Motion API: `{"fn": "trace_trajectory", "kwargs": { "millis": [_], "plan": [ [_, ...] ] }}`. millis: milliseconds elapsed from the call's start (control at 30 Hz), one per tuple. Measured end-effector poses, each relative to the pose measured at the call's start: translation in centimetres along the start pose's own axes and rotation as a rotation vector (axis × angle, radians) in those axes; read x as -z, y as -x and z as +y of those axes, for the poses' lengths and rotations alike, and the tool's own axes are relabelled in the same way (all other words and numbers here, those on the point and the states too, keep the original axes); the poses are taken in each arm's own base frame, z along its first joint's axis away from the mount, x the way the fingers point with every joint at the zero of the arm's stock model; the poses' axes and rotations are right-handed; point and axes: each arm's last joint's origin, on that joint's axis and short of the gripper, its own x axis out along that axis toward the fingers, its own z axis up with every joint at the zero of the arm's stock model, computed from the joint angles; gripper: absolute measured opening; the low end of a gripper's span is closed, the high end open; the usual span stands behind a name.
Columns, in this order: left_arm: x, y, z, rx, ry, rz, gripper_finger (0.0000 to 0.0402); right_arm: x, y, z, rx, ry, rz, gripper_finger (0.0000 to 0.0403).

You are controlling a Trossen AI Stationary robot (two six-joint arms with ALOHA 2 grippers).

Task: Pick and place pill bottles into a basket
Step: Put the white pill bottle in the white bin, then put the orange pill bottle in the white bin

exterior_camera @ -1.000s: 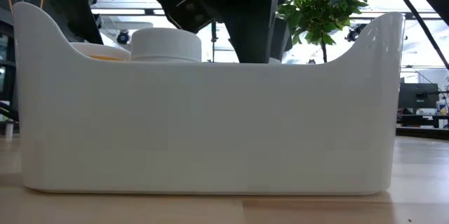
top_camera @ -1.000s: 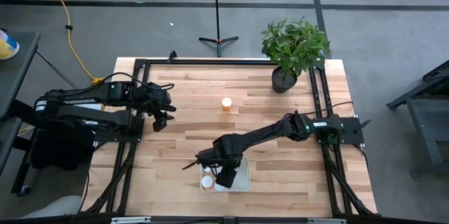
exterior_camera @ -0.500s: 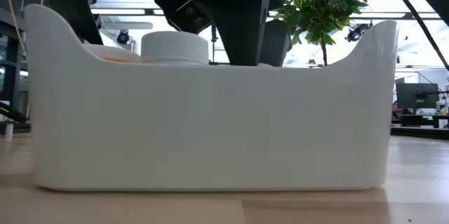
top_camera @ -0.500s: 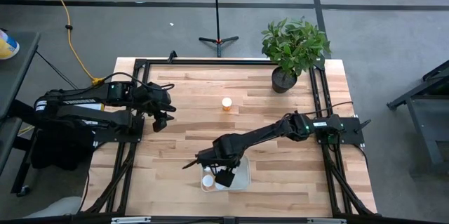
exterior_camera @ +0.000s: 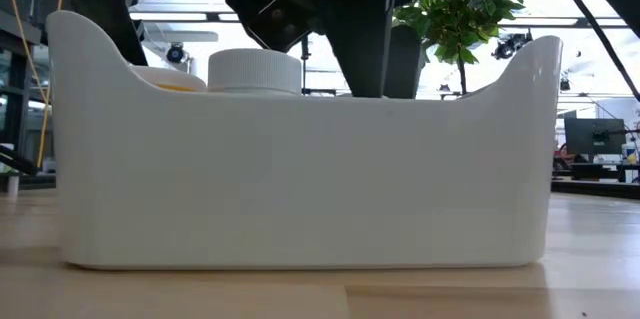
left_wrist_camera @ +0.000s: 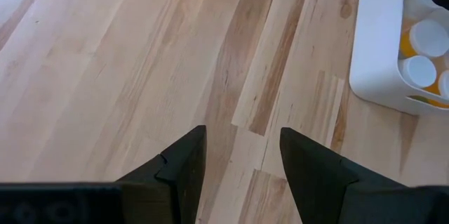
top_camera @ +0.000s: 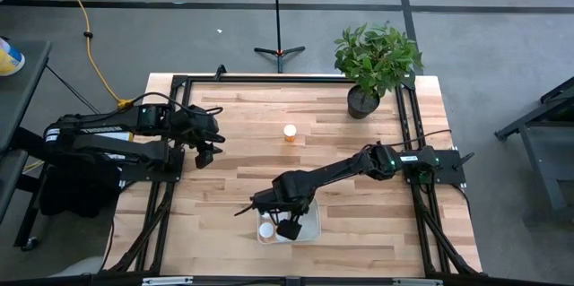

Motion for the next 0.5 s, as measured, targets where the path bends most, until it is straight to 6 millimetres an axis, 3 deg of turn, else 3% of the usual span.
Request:
{"fn": "trace_trajectory", "kwargs": {
  "millis": [133, 500],
  "plan": [
    [0.0, 0.0, 0.0, 0.000, 0.000, 0.000, 0.0216, 0.1, 0.6, 0.0, -0.001, 0.020, -0.017, 0.0340],
    [0.0, 0.0, 0.0, 0.000, 0.000, 0.000, 0.0216, 1.2, 5.4, 0.1, 0.008, 0.123, -0.250, 0.0341]
  ]
}}
